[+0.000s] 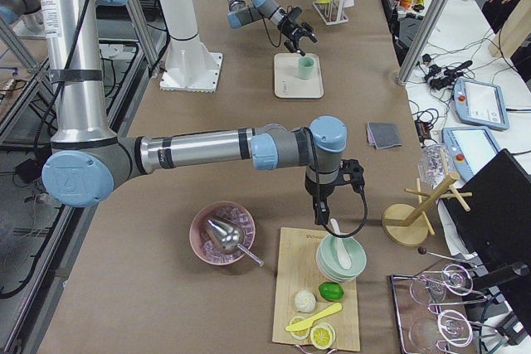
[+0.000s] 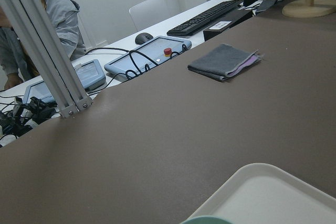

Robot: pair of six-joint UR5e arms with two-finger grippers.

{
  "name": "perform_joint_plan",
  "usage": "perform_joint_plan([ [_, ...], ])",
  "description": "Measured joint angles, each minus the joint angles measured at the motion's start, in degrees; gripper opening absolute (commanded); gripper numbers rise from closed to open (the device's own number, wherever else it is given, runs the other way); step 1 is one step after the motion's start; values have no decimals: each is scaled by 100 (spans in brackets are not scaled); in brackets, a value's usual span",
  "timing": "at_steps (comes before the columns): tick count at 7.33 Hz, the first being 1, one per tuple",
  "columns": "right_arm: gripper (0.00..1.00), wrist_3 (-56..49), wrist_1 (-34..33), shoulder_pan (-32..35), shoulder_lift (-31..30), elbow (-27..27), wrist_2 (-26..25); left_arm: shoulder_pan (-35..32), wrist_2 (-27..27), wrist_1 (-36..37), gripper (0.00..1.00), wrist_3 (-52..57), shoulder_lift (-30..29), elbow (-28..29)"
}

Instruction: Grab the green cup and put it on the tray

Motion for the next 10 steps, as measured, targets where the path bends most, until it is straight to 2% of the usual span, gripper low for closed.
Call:
perform_joint_plan([
  [1,100,2,6,0,-12,-6,-6,-236,-307,351,97,-132,83,-303],
  [4,100,-38,132,1,-50,-10,-91,-1220,-1572,2010,98,-542,272,-1371],
  [7,100,-8,185,-12,-90,-104,-82,-2936,-3686,2813,98,-703,607,-1508],
  [8,100,-30,218,-17,-143,-139,-88,-3478,-4243,3025,98,-609,720,-1467],
  [10,100,-38,451,-95,-275,-198,-227,-4380,-4977,3221,98,-126,908,-1167],
])
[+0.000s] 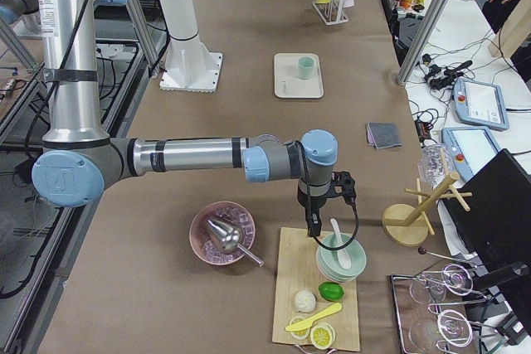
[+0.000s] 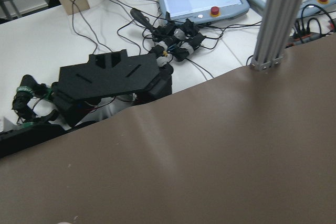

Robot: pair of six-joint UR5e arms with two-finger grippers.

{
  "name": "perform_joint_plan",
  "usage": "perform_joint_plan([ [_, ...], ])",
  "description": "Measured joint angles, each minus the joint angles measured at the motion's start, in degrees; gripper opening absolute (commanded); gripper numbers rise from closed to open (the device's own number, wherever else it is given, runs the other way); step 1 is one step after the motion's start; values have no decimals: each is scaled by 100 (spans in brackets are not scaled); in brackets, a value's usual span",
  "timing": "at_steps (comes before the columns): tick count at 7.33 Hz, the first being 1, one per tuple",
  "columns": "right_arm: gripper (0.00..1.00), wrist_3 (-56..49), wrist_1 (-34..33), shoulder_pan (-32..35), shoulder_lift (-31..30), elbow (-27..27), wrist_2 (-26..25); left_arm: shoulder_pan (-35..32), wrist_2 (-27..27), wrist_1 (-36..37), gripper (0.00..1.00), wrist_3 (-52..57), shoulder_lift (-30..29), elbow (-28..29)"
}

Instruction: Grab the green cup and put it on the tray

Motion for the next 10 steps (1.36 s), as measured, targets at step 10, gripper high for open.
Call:
perform_joint_plan([
  [10,100,58,234,-96,-299,-33,-384,-2406,-2408,314,98,1824,2557,204],
])
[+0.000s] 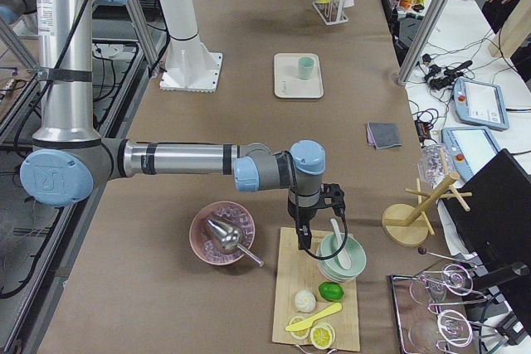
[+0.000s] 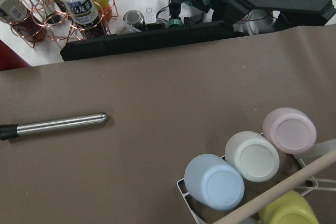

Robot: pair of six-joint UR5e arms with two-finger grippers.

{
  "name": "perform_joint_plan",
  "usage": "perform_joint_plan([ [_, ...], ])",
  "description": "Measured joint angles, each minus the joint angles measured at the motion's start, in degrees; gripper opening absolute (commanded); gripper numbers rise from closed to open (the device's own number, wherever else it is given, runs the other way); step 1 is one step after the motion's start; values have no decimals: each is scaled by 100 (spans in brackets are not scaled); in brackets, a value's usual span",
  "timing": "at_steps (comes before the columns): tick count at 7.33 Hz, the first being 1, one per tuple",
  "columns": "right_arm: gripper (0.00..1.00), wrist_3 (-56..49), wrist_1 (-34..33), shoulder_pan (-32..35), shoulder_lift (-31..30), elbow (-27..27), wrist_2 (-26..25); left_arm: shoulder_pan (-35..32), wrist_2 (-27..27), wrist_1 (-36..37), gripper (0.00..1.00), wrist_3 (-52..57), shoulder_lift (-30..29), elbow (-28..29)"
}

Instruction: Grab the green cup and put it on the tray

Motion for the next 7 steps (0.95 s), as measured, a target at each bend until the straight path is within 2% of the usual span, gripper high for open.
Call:
perform_joint_plan([
  [4,100,9,176,6,-96,-11,24,5,18,156,98,13,941,-174],
  [7,100,86,710,19,-296,20,79,118,80,599,98,11,952,-140],
])
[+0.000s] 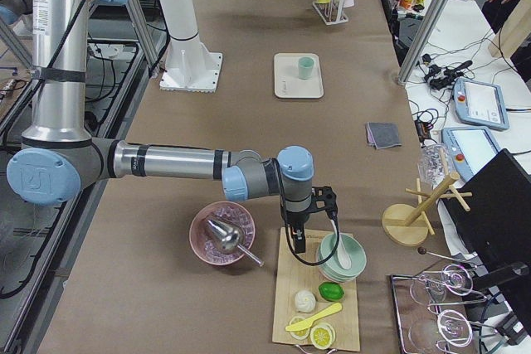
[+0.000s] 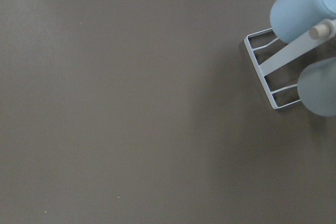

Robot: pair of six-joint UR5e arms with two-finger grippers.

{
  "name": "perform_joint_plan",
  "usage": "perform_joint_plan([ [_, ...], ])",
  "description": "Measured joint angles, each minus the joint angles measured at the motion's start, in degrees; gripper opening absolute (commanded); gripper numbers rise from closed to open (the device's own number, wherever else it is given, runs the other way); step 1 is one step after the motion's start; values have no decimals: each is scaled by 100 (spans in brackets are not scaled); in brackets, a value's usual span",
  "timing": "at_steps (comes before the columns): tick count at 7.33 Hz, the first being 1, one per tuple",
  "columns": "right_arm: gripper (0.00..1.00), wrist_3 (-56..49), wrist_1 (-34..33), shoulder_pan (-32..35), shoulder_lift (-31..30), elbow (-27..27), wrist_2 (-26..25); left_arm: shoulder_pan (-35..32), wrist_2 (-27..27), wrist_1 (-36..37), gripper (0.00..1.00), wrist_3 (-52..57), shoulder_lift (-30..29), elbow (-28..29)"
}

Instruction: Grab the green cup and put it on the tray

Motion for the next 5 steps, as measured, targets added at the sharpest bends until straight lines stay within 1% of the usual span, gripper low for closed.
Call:
perform_joint_plan([
  [2,100,120,-25,12,32,87,178,125,28,451,98,35,-221,-36],
  [3,100,214,-155,19,76,166,279,144,49,684,99,126,-326,-85],
  [5,100,311,-654,24,169,440,347,70,91,1068,99,245,-393,-206],
])
